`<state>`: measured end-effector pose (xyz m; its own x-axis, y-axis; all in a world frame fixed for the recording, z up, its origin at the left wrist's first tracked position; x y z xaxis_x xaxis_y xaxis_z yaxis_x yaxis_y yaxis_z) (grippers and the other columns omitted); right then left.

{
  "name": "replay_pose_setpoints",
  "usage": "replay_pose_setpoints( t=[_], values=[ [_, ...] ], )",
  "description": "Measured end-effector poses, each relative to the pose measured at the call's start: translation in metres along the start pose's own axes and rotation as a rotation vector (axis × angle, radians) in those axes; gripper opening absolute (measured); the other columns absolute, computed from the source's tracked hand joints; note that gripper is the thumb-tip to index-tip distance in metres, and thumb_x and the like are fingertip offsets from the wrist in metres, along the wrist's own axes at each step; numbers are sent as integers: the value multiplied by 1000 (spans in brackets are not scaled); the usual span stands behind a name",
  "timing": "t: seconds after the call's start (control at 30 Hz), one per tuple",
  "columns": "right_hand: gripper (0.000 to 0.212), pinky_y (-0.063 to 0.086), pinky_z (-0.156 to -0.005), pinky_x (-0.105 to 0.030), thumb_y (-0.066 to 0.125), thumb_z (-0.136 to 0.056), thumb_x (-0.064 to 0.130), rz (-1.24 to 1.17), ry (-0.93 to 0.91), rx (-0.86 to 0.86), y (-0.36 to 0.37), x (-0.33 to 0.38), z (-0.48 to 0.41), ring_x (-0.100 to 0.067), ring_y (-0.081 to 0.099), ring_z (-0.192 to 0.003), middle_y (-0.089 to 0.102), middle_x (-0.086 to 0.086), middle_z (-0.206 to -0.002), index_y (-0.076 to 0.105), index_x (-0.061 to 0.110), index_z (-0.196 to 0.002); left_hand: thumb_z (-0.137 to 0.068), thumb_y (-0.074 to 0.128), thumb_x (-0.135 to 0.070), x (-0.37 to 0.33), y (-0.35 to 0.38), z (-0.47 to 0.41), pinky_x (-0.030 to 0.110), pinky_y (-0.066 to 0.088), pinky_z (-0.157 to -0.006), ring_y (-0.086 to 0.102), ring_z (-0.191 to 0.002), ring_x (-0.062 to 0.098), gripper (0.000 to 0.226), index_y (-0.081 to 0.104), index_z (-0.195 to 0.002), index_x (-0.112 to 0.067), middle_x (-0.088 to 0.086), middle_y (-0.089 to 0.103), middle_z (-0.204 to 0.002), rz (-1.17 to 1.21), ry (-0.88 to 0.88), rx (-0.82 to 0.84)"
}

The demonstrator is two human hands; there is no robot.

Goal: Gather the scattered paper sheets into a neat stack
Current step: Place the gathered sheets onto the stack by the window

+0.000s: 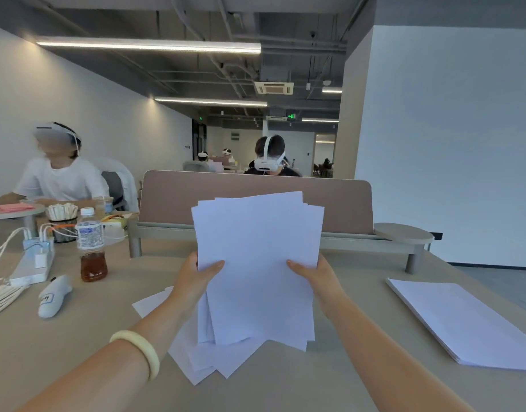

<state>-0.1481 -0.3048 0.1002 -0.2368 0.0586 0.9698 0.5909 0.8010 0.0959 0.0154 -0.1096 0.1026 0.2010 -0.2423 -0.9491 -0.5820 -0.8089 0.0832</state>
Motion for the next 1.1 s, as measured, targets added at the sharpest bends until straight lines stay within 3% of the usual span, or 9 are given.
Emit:
replay_pose_setpoints(
  t=[0.13, 0.33, 0.4, 0.5, 0.57, 0.67, 0.83, 0.97, 1.1],
  values=[
    [62, 53, -92, -50, 82, -65, 29, -33, 7, -33, -2, -11, 0, -25, 69, -102, 70, -1, -115, 58, 21, -121, -86, 66, -14, 8, -1, -1, 23, 49, -71, 64, -97, 20, 36, 56, -121, -10, 5, 66, -112, -33, -22, -44],
    [33, 51, -94, -52, 67, -83, 14, -43, 80, -104, 0, -29, -4, -30, 68, -101, 70, -11, -113, 62, 12, -116, -95, 54, -18, 12, 8, 0, 33, 50, -85, 63, -107, 25, 28, 58, -121, -10, 7, 67, -116, -63, -40, -38],
    [33, 50, -95, -53, 65, -83, 14, -11, 81, -122, 0, -24, -7, -31, 67, -101, 70, -11, -112, 60, 10, -115, -96, 51, -19, 5, 10, -2, 33, 49, -88, 63, -106, 23, 28, 57, -123, -12, 3, 67, -114, -67, -21, -27],
    [37, 54, -89, -45, 68, -83, 15, 19, 57, -116, 1, -15, -8, -26, 68, -100, 69, -7, -113, 57, 13, -119, -96, 52, -18, -2, 11, -1, 21, 48, -71, 63, -91, 10, 19, 57, -114, -18, -9, 65, -100, -66, -4, -28],
    [40, 55, -79, -36, 71, -81, 16, 26, 56, -127, -1, -19, -3, -23, 68, -98, 69, -3, -111, 56, 15, -118, -95, 54, -18, 8, 9, 2, 20, 46, -67, 62, -88, 6, 16, 55, -110, -23, -9, 65, -100, -53, -25, -35],
    [38, 53, -73, -29, 70, -83, 15, 37, 59, -171, -3, -30, 3, -21, 67, -97, 68, -3, -111, 56, 14, -119, -95, 54, -18, 23, 5, 8, 26, 47, -74, 61, -96, 14, 18, 54, -112, -24, -5, 64, -107, -60, -60, -65],
    [31, 51, -95, -45, 62, -89, 16, 53, 70, -209, -1, -28, -2, -26, 65, -104, 68, -7, -114, 57, 12, -120, -96, 51, -19, 23, 7, 0, 31, 42, -85, 58, -109, 22, 24, 53, -120, -15, 2, 62, -116, -69, -78, -94],
    [34, 50, -95, -43, 62, -88, 12, 64, 88, -182, 1, -31, -4, -27, 63, -106, 65, -5, -114, 51, 11, -121, -96, 50, -17, 23, 9, 1, 30, 40, -86, 55, -107, 19, 29, 48, -125, -13, 0, 58, -115, -88, -80, -96],
    [31, 48, -95, -44, 49, -90, 4, 143, 117, -165, 5, -50, 5, -28, 62, -106, 65, -4, -110, 52, 16, -119, -97, 46, -18, 47, 10, 9, 40, 43, -97, 56, -113, 24, 27, 46, -124, -20, 3, 58, -123, -134, -134, -92]
  ],
)
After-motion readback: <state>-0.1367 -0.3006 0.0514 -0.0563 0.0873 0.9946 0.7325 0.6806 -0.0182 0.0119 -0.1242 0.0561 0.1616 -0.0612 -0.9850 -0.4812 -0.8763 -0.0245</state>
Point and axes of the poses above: each hand's wrist, its own z-axis away from the middle knuckle, its own y-axis out of the palm, x = y × z, the point moved 10 cm from there along -z, towards the middle knuckle
